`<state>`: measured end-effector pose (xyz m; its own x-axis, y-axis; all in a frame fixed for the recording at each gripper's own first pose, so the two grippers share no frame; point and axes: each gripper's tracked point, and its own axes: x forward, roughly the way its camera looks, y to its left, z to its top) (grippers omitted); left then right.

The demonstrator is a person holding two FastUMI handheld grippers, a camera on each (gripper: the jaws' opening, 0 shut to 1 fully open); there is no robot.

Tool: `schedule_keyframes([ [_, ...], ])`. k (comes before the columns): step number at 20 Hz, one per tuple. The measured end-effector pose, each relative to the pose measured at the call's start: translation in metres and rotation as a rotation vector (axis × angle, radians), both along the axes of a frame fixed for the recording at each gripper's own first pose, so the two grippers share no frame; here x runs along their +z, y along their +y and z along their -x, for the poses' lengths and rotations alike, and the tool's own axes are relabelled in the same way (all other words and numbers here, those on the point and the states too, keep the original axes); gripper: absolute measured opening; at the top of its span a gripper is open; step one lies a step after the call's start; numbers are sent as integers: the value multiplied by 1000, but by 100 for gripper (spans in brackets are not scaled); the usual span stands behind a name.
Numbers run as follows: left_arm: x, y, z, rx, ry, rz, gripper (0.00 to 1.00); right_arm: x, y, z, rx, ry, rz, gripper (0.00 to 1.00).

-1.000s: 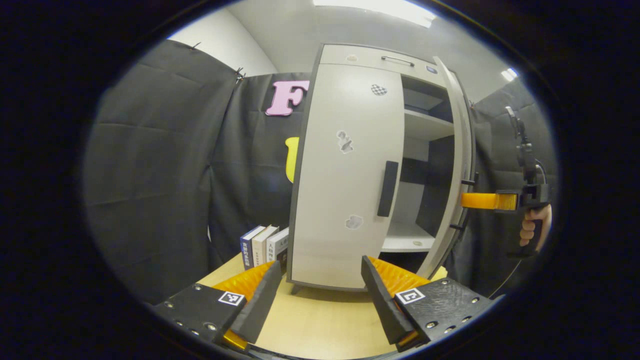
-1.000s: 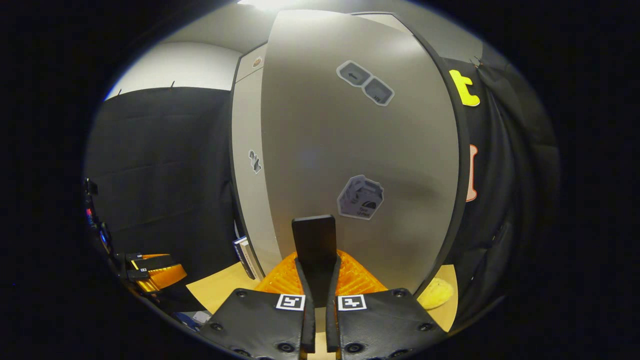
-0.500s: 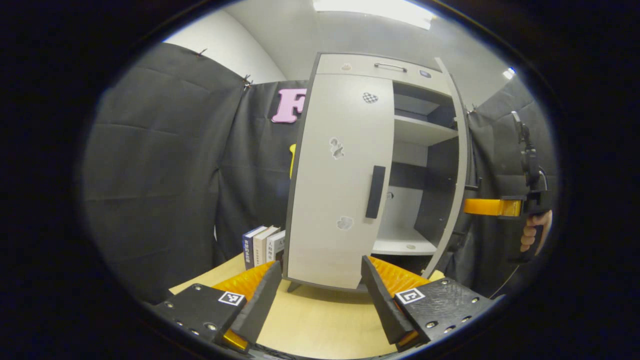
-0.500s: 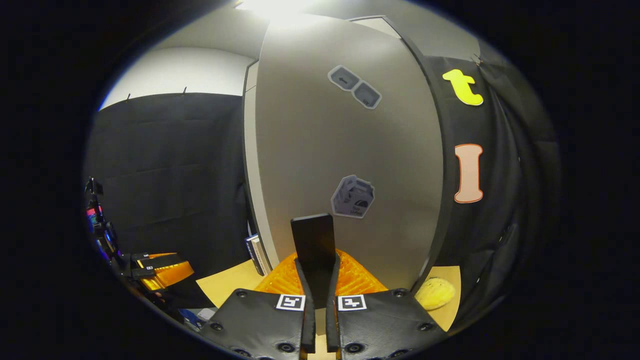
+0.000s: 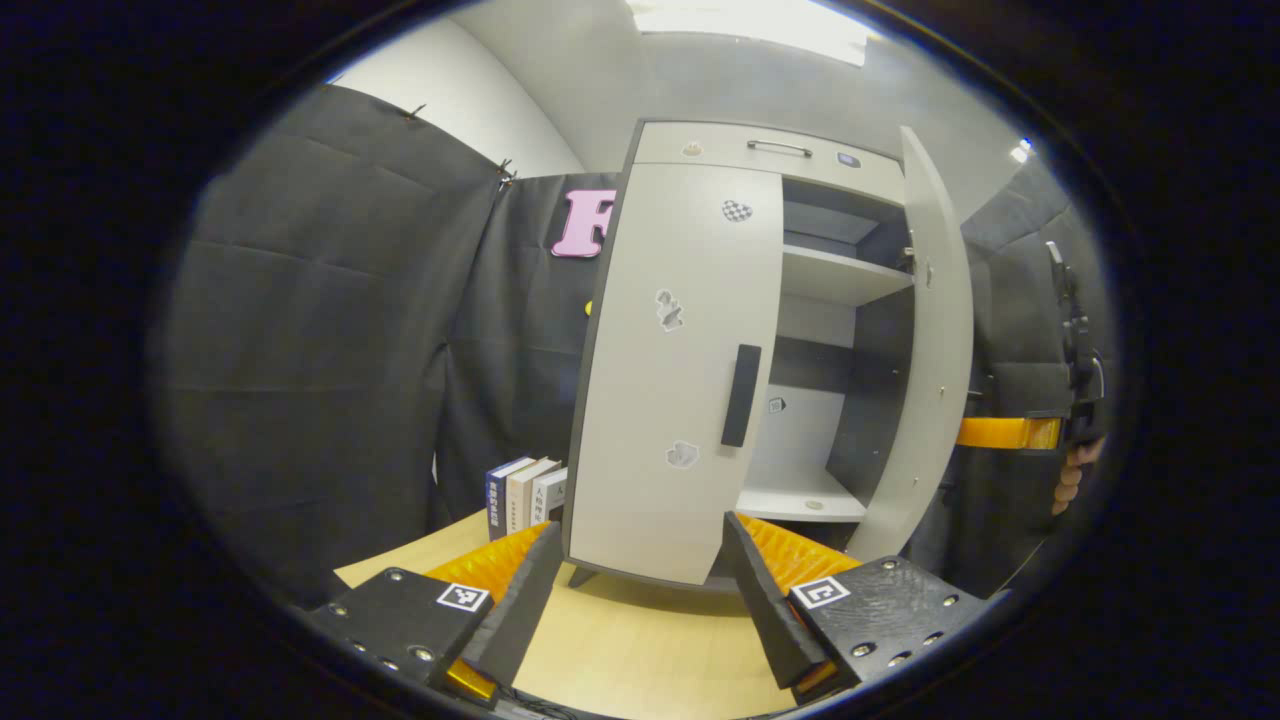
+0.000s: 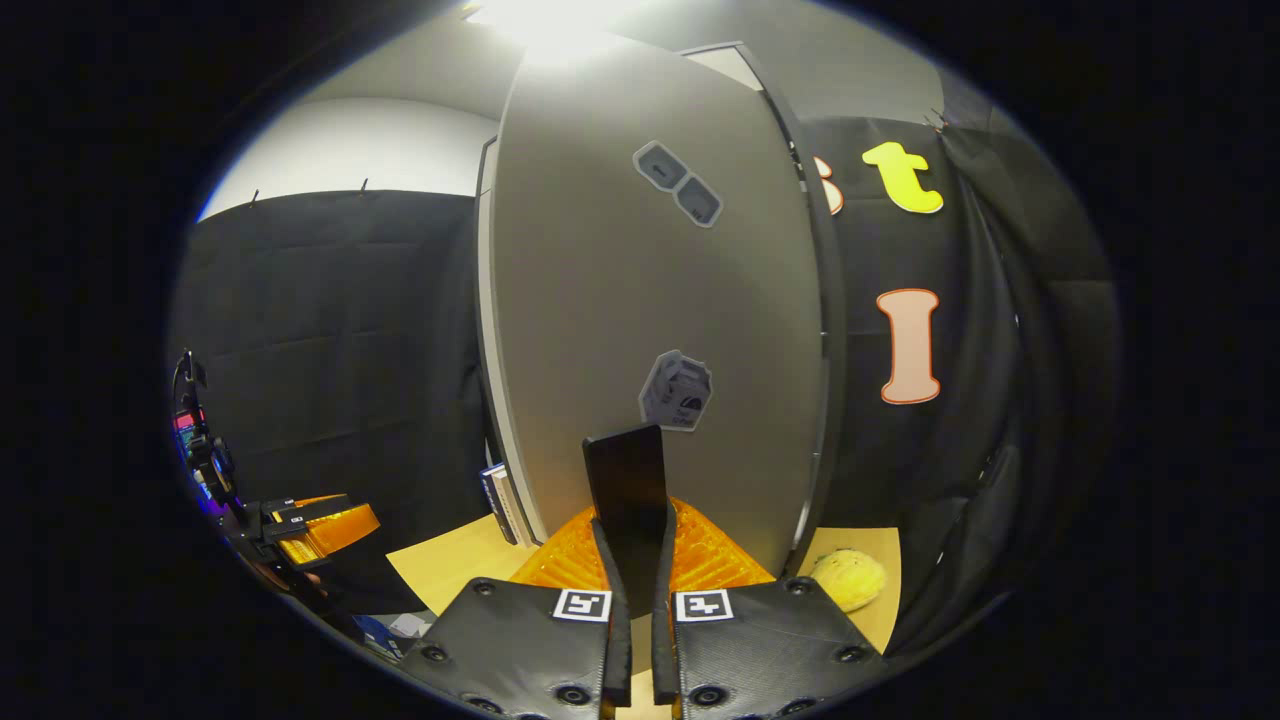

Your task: Open the right door of the double-door shoe cabinet with the right hand, and open the left door with the left hand.

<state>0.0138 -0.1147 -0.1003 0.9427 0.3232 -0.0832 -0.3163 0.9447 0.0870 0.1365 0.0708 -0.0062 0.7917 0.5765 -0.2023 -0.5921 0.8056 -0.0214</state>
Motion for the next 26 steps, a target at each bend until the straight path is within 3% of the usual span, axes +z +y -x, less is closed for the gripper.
schedule_keyframes([
  [4, -6, -12, -4, -16, 5, 4, 93, 7, -31, -1, -57, -35, 15, 6],
  [11, -15, -34, -4, -51, 35, -7, 94, 9, -87, -19, -201, -71, 42, 8],
  [12, -15, -35, -3, -51, 42, -15, 94, 9, -89, -23, -197, -65, 21, 11],
  [14, -15, -35, -4, -60, 62, -25, 94, 8, -84, -19, -200, -32, -31, 5],
  [16, -10, -36, -6, -81, 68, -34, 94, 10, -86, -18, -239, -51, -27, 8],
  [21, 14, -4, -12, -112, 76, -161, 94, 7, -92, -13, -392, -53, -33, 7],
  [25, 27, 26, -12, -136, 45, -106, 94, 1, -94, 7, -428, -9, -60, 10],
  [26, 28, 35, -11, -142, 38, -100, 94, -1, -96, 12, -439, -1, -67, 3],
])
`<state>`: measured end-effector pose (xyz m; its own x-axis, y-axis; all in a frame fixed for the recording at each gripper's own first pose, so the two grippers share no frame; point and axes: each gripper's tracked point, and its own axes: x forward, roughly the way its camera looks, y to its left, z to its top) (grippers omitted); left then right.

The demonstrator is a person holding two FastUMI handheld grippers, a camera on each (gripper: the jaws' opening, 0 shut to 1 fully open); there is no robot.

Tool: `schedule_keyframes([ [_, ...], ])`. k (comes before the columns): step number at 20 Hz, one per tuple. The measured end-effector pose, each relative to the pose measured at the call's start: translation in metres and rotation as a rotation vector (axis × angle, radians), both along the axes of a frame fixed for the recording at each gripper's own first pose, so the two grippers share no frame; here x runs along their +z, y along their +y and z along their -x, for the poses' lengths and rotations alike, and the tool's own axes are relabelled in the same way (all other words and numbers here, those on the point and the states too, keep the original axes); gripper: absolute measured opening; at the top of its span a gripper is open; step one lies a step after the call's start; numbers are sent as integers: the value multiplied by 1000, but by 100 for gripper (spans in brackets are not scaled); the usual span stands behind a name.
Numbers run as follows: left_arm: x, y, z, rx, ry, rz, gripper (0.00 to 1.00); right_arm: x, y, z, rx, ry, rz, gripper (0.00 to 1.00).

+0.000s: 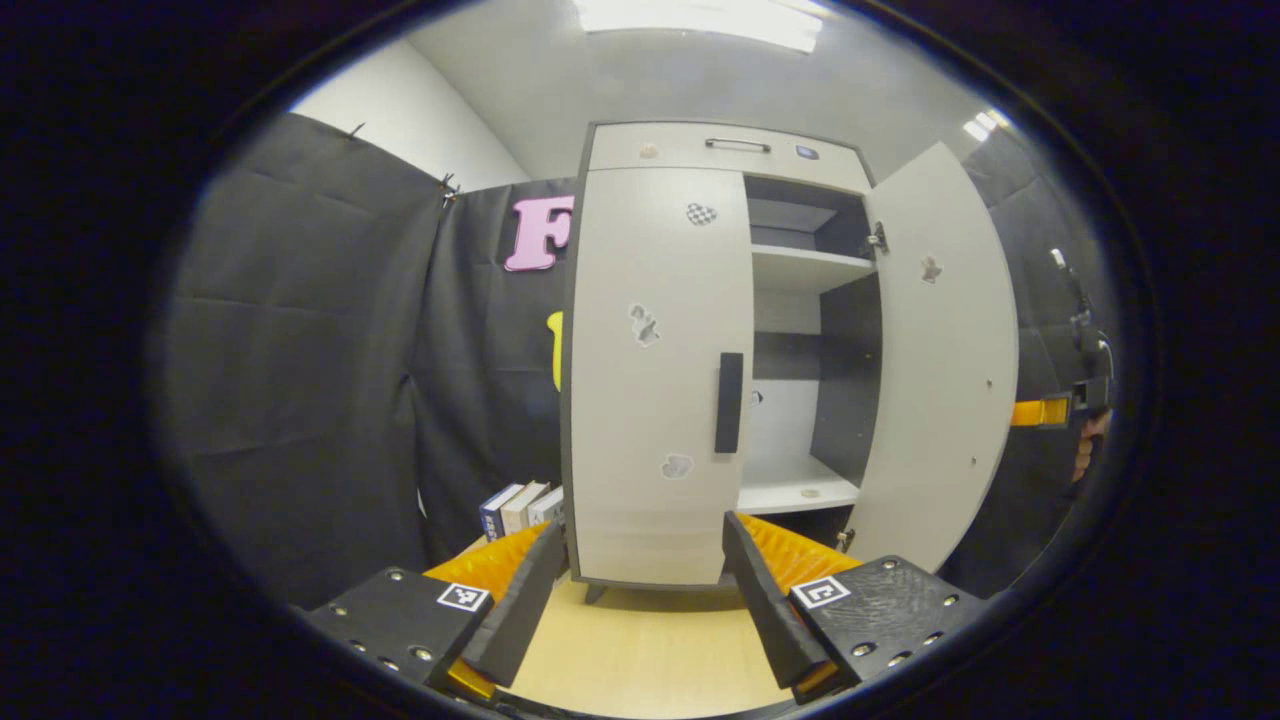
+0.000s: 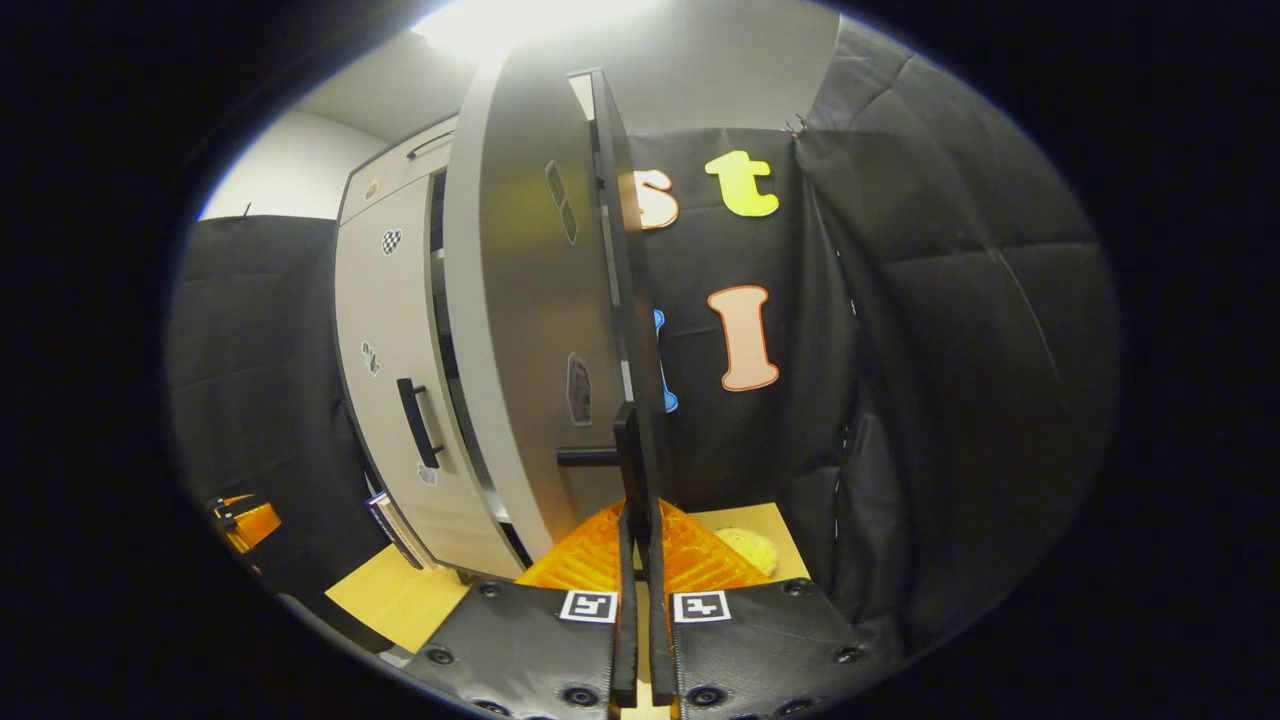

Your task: Open the right door of the double-door shoe cabinet with the right hand, and open the left door with the left hand.

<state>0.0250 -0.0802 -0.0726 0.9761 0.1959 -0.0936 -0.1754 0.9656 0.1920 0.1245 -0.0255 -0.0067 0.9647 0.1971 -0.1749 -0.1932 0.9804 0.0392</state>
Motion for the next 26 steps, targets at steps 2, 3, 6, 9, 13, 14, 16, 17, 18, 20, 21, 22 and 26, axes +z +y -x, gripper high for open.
schedule_keyframes([
  [2, 0, 15, 0, -12, 0, 10, 94, 0, -1, 10, -31, 10, -28, 7],
  [3, 0, 21, -1, -21, 0, 17, 94, 3, 0, 15, -51, 1, -45, 6],
  [6, 7, 32, -9, -69, -19, 34, 94, 5, -8, 33, -116, -6, -6, 2],
  [9, 13, 38, -29, -117, -30, 48, 93, 10, -23, 52, -172, -24, 68, 2],
  [13, 19, 30, -69, -162, -43, 65, 94, 28, -69, 66, -314, -125, 134, 0],
  [14, 20, 25, -80, -175, -43, 60, 93, 30, -77, 63, -338, -133, 127, 10],
  [16, 21, 16, -102, -188, -44, 54, 94, 36, -91, 54, -372, -151, 94, 2],
  [17, 21, 9, -115, -195, -46, 58, 94, 38, -95, 44, -367, -153, 76, 0],
  [18, 19, 1, -127, -202, -47, 67, 94, 41, -100, 37, -369, -165, 65, 2],
  [20, 18, -15, -150, -207, -48, 83, 94, 42, -114, 18, -370, -167, 72, 2],
  [21, 20, -23, -162, -209, -49, 84, 94, 37, -127, -10, -361, -171, 73, 0],
  [22, 20, -29, -175, -209, -50, 81, 94, 44, -121, 9, -355, -170, 72, 2],
  [26, 18, -48, -223, -197, -48, 70, 94, 41, -147, -39, -370, -189, 114, 2],
])
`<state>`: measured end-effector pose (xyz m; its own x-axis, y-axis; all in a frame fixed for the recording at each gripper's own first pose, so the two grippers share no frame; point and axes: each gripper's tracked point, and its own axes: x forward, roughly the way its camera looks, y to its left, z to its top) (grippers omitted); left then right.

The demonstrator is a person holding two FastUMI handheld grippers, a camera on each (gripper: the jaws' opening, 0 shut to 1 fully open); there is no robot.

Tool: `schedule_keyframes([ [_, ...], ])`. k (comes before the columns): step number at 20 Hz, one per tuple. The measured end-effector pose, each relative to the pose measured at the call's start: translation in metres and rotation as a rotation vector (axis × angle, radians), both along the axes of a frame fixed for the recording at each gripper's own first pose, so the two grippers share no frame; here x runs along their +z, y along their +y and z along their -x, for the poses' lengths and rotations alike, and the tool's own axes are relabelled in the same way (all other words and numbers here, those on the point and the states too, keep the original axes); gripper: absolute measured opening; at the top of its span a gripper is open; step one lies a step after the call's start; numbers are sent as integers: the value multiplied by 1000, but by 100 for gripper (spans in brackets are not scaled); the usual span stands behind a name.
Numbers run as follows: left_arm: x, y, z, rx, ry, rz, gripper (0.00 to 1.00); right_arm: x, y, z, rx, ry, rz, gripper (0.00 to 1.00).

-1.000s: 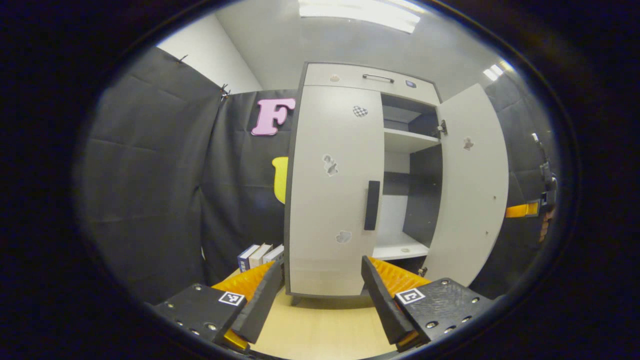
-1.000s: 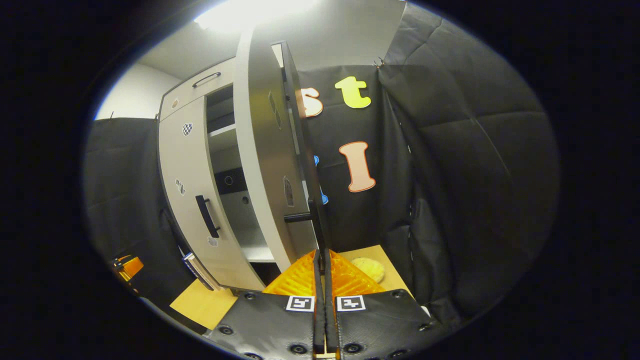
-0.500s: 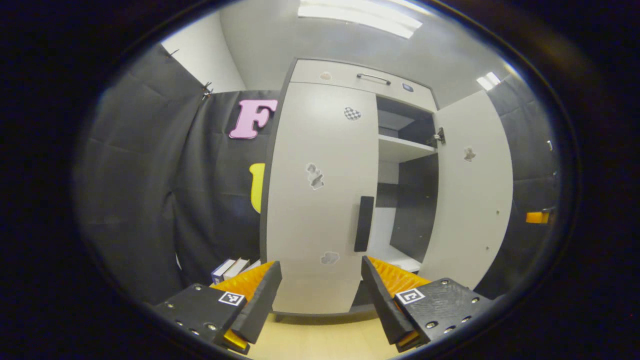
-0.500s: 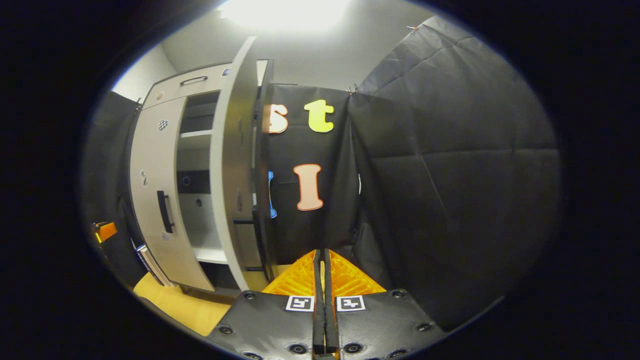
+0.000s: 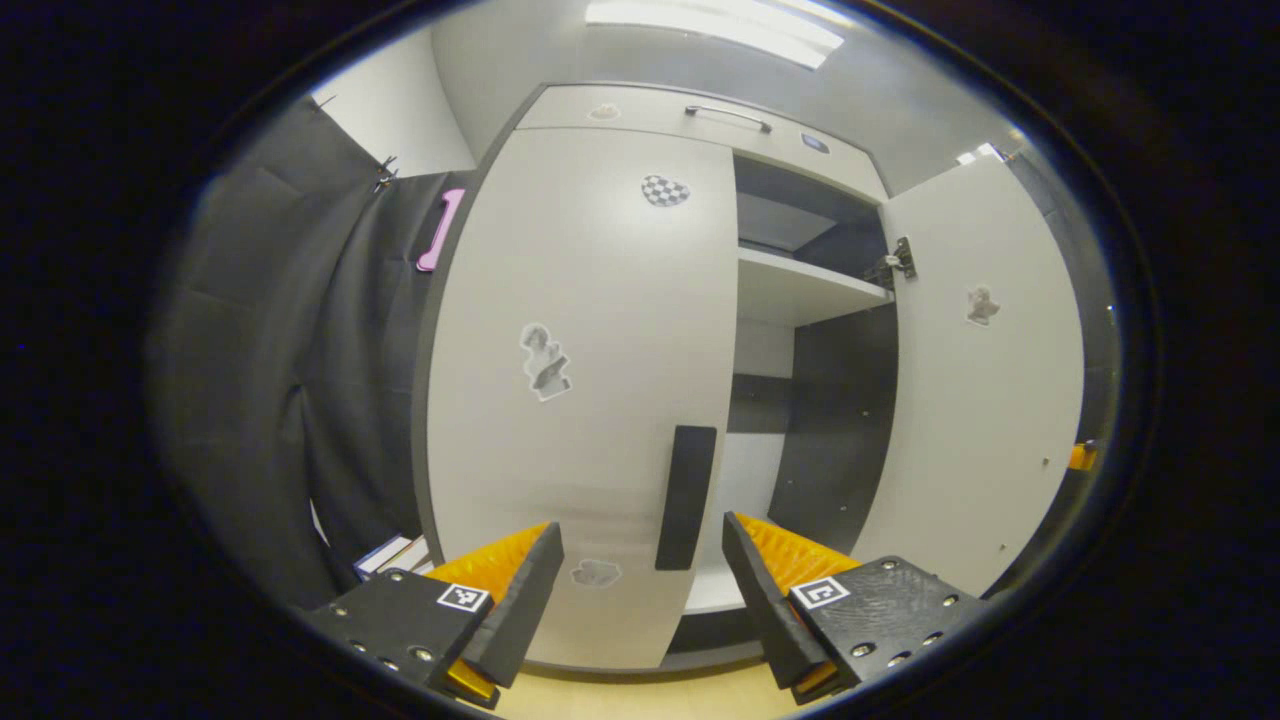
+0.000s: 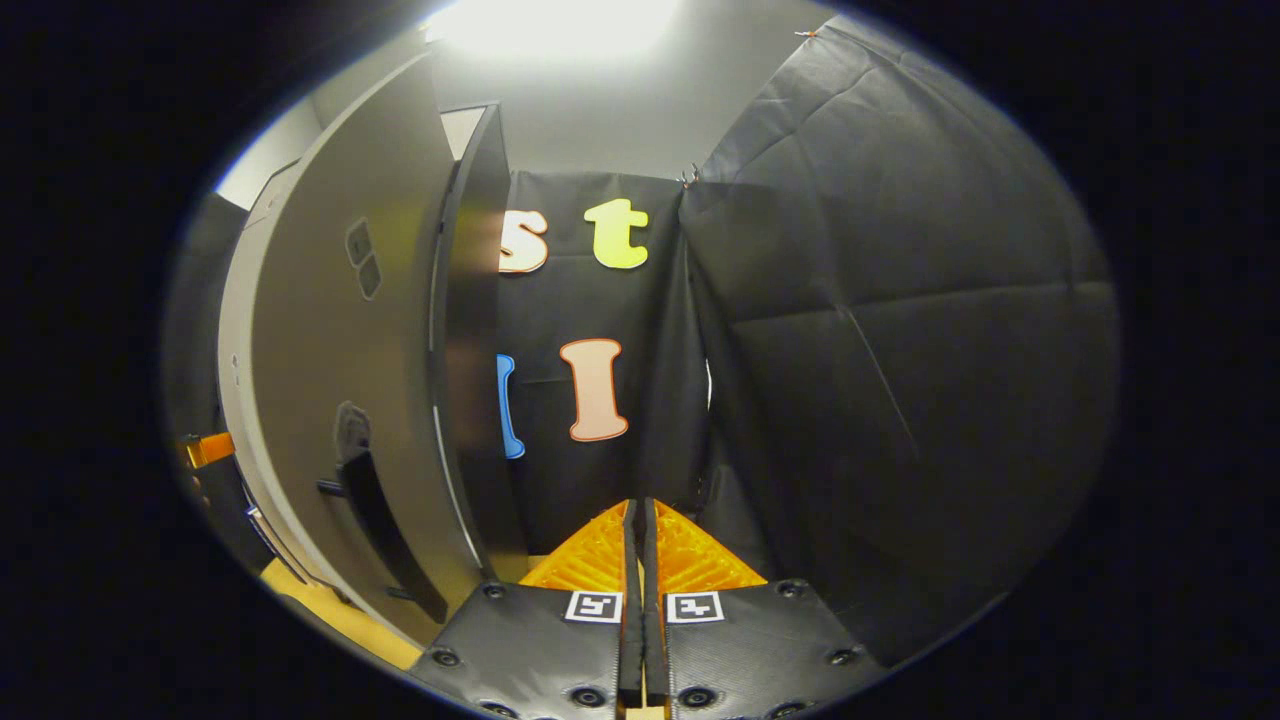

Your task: Open the right door of the double-door shoe cabinet with the right hand, and open the left door with the left hand.

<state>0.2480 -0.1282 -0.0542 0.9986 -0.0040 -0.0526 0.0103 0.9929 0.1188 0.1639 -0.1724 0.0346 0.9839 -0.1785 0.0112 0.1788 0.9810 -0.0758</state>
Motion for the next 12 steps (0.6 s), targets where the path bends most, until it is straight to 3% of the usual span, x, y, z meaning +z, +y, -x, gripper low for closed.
schedule_keyframes([
  [2, -1, -9, -21, 1, -1, 9, 94, -5, -6, -15, 15, 12, -29, 0],
  [9, 0, -17, -68, 40, -15, -10, 93, -24, -41, -55, 2, 20, -143, 93],
  [12, -1, -18, -82, 65, -12, -34, 93, -32, -52, -65, -14, 38, -139, 97],
])
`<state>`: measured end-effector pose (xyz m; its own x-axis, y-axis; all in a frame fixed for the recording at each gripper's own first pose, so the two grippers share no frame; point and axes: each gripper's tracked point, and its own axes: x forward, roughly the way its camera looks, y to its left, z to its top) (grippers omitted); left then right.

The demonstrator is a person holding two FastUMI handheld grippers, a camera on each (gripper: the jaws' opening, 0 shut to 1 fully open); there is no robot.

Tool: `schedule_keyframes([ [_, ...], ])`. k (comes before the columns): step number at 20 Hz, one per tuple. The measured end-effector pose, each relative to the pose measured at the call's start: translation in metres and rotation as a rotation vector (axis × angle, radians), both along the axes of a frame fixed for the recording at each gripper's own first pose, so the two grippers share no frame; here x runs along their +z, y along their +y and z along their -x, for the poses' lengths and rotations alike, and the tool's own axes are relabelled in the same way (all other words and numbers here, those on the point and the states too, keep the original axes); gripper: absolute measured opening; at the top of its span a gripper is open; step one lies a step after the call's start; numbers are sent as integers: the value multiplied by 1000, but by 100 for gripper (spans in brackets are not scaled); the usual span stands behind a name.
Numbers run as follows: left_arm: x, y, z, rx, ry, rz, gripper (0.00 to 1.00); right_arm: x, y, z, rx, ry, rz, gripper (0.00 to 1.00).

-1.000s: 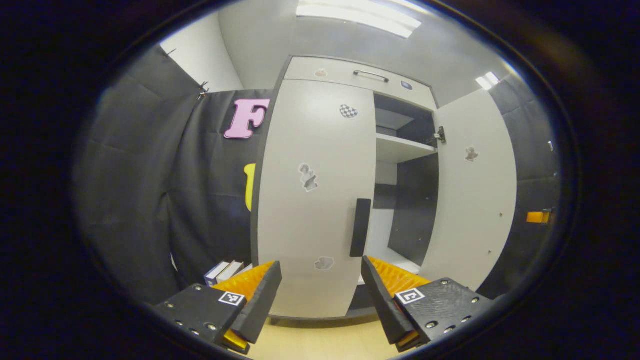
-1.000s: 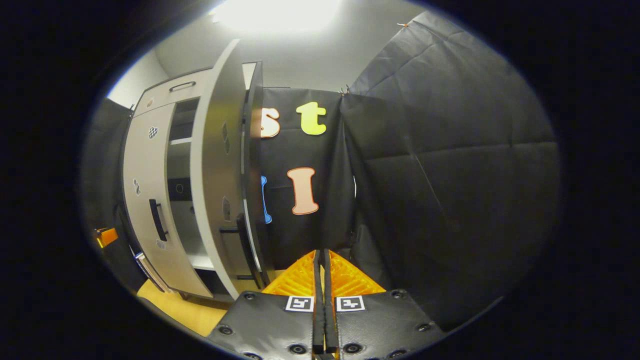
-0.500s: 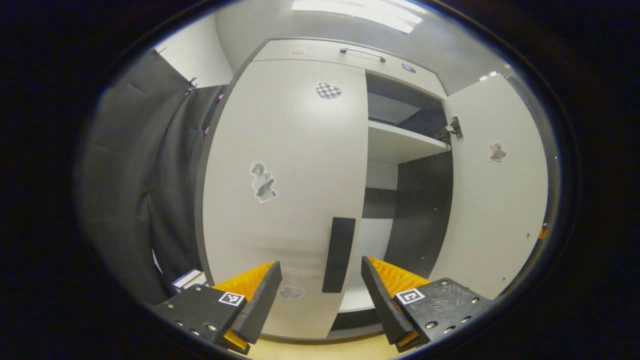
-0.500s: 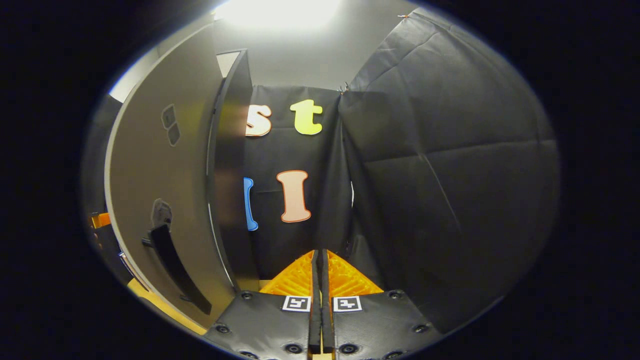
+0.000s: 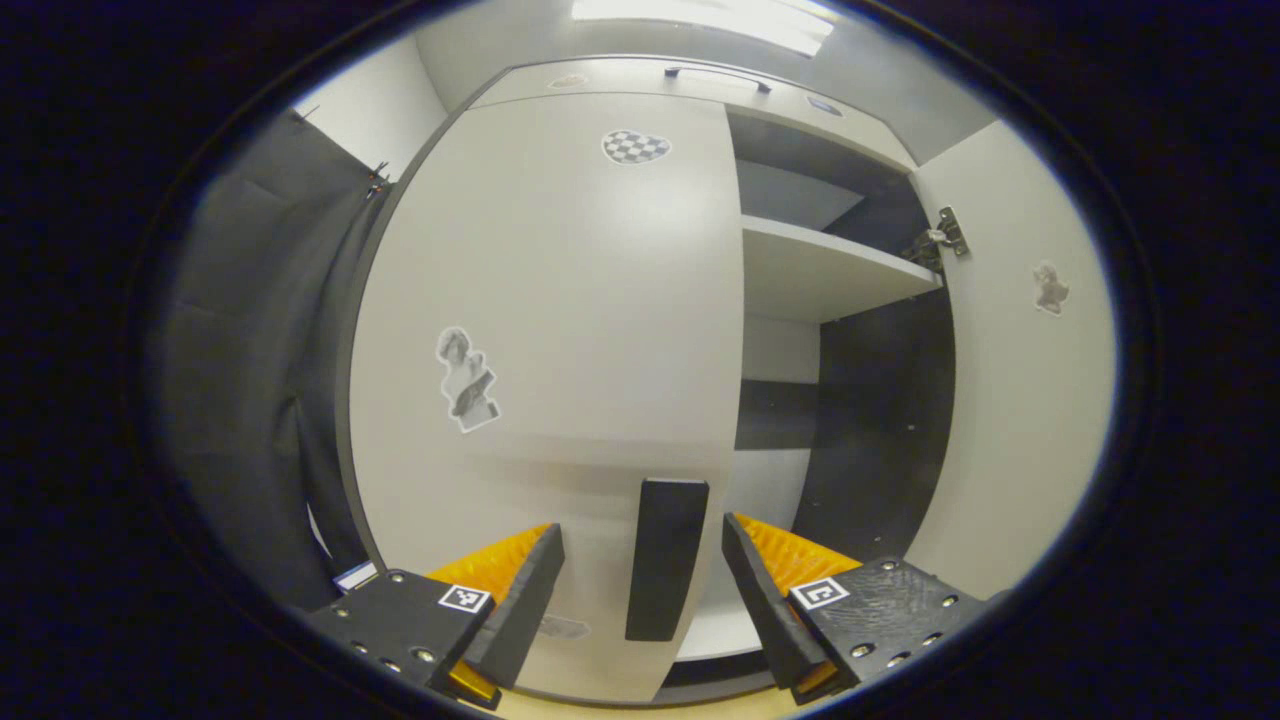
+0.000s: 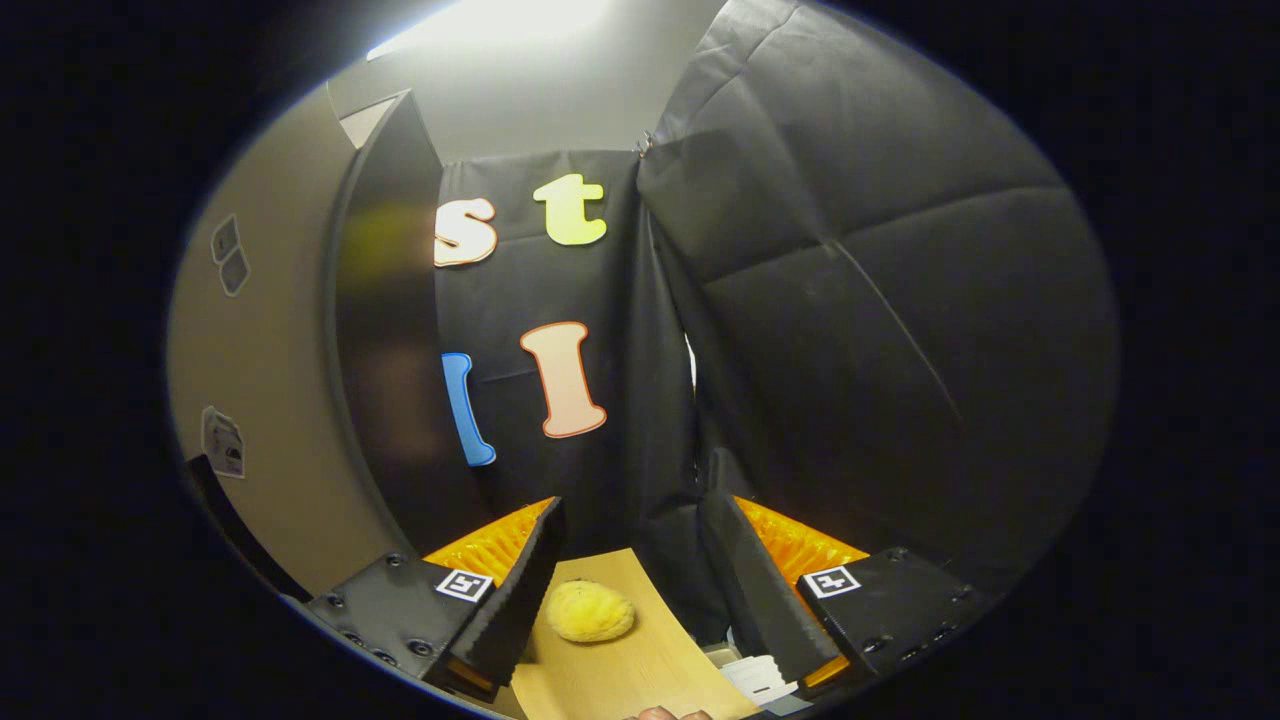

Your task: Open the right door of the double-door shoe cabinet with the right hand, and open the left door with the left hand.

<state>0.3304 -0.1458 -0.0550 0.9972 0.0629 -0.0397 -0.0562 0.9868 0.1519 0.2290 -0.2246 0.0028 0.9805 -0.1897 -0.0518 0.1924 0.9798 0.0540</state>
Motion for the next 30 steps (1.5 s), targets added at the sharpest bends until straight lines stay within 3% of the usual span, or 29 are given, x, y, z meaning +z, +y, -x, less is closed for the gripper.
schedule_keyframes([
  [1, -3, -2, -4, 3, 7, 6, 93, -1, 1, -4, 4, 1, -3, 97],
  [3, -14, -9, -10, -12, 36, 35, 60, -5, 1, -8, 14, 9, -10, 97],
  [4, -18, -10, -11, -6, 50, 40, 53, -7, -1, -8, 13, 13, -12, 97],
  [10, -21, -5, -11, 33, 67, -14, 30, -24, -8, -10, 17, 56, -134, 97],
  [12, -22, -3, -13, 46, 67, -37, 24, -27, -11, -9, 1, 60, -138, 97],
  [15, -23, -4, -13, 36, 58, -12, 6, -30, -8, -2, 1, 70, -131, 97],
  [26, -19, -6, 18, -37, 62, 37, 6, -21, 8, 47, -16, 60, -85, 97],
  [27, -17, -6, 23, -47, 60, 41, 7, -20, 12, 52, -16, 60, -82, 92],
  [30, -14, -4, 32, -68, 60, 49, 7, -18, 24, 70, -22, 55, -63, 92],
])
